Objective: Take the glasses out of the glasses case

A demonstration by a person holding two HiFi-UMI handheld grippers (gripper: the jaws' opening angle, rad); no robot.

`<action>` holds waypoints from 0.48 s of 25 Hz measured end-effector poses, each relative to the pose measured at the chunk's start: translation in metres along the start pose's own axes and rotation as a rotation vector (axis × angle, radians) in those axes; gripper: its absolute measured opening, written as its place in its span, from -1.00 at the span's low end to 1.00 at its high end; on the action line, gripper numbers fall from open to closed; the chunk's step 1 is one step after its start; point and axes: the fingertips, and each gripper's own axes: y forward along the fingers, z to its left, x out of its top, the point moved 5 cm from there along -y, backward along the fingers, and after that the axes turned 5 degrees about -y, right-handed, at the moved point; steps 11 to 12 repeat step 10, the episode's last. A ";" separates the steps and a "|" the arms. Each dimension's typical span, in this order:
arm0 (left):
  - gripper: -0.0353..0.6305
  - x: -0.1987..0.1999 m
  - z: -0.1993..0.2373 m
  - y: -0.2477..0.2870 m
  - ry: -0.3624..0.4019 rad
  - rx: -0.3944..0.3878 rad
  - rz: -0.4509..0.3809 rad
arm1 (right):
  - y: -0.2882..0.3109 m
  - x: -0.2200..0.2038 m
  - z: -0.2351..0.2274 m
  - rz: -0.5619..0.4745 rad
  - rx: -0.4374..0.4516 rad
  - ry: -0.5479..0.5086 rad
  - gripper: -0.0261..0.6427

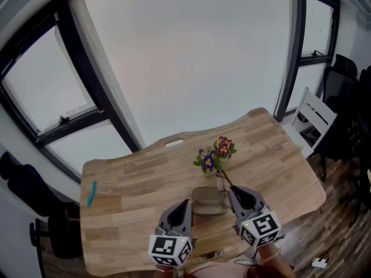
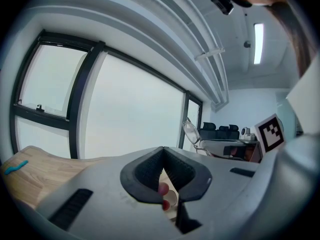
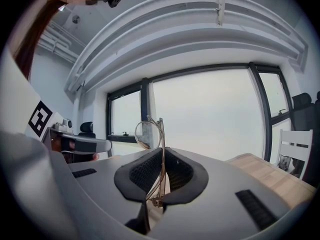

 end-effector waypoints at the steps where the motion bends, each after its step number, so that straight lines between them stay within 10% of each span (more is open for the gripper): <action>1: -0.90 0.000 0.000 0.000 0.001 -0.001 0.001 | 0.000 -0.001 0.000 0.000 0.000 0.001 -0.88; 12: -0.90 -0.001 0.001 0.000 0.007 0.001 0.011 | 0.001 -0.002 -0.001 0.008 -0.005 0.009 -0.88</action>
